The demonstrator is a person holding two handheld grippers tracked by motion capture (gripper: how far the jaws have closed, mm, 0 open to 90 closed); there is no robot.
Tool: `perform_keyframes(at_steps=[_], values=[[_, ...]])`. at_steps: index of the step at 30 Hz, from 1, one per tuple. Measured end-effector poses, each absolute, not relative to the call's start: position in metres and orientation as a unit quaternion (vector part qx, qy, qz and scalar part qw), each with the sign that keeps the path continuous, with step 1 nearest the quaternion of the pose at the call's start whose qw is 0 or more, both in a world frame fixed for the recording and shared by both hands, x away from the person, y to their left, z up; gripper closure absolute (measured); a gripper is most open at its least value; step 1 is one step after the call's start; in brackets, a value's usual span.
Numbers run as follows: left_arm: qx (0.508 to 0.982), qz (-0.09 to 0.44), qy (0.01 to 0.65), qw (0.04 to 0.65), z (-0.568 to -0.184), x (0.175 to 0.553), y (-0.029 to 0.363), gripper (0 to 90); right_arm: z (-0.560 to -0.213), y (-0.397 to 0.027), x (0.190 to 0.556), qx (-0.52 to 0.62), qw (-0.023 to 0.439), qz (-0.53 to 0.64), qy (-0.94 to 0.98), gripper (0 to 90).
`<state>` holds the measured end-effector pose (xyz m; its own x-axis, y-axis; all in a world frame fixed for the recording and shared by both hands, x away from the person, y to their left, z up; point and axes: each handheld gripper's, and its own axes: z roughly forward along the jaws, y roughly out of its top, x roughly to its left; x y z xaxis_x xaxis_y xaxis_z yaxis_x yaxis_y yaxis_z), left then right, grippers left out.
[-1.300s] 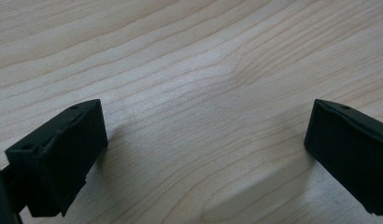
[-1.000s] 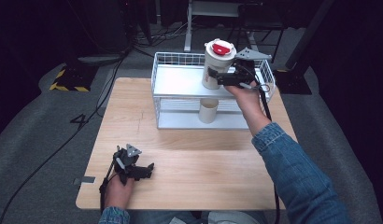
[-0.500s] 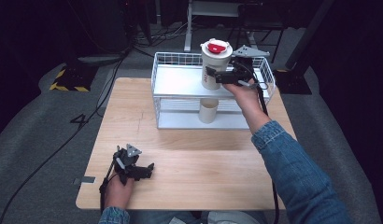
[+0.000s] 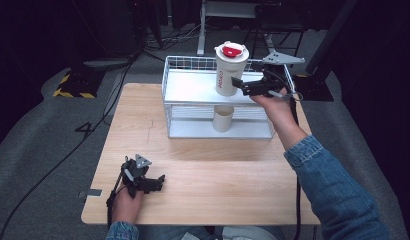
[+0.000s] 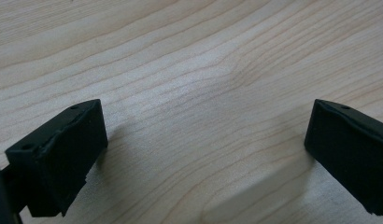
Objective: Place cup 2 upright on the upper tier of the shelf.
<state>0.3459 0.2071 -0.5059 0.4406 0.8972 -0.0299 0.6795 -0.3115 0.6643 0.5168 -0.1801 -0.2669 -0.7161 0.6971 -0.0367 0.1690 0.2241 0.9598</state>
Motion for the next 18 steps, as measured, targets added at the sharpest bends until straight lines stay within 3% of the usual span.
perform_keyframes(at_steps=[18], values=[[0.79,0.176,0.499,0.309,-0.506,0.346,0.207,0.0,-0.268,-0.229,0.457,0.271,0.238,0.534,0.765,1.2]])
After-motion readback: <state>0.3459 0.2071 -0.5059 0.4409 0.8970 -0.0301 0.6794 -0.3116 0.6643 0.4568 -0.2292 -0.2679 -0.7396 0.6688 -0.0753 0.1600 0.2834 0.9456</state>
